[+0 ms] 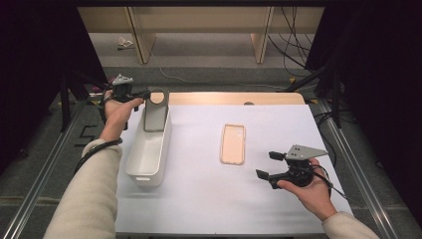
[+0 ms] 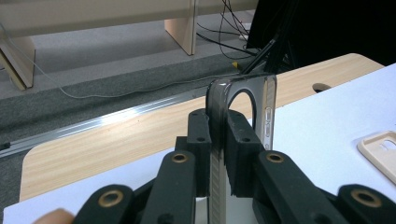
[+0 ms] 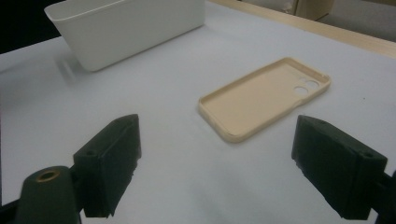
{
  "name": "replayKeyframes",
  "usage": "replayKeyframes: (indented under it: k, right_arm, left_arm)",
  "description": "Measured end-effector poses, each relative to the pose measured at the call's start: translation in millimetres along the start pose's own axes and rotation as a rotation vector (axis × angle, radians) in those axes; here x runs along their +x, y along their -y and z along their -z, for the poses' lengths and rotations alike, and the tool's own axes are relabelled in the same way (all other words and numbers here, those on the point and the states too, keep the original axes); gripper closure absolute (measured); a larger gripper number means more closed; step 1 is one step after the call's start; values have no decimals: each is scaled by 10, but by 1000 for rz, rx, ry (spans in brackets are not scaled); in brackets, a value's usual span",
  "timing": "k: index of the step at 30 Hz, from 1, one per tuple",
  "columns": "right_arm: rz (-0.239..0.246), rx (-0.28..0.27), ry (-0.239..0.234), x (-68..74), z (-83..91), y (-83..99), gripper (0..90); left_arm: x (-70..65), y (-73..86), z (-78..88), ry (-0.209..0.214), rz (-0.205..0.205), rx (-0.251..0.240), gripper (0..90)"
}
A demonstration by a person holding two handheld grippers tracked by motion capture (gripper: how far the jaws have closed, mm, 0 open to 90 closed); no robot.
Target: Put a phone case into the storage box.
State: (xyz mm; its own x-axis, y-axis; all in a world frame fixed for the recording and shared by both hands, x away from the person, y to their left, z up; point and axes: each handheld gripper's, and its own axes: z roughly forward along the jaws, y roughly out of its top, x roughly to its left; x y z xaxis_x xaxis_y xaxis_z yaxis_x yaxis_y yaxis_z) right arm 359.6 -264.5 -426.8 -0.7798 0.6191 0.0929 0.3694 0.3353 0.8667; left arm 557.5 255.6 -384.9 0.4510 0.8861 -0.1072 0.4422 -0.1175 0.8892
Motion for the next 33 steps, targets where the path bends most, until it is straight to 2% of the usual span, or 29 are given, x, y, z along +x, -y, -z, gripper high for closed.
replayKeyframes:
  k: [17,26,30,33]
  right_arm:
    - [2,4,-4,8,-11,-2,166]
    - [2,5,-6,7,-9,0,167]
    - [1,6,-6,8,-8,0,167]
    - [2,6,-7,7,-8,1,167]
  left_arm:
    - [35,32,-21,-56,10,45,787]
    - [19,33,-52,-97,-2,66,777]
    - [8,35,-67,-123,-21,88,737]
    - [12,32,-77,-143,-29,103,666]
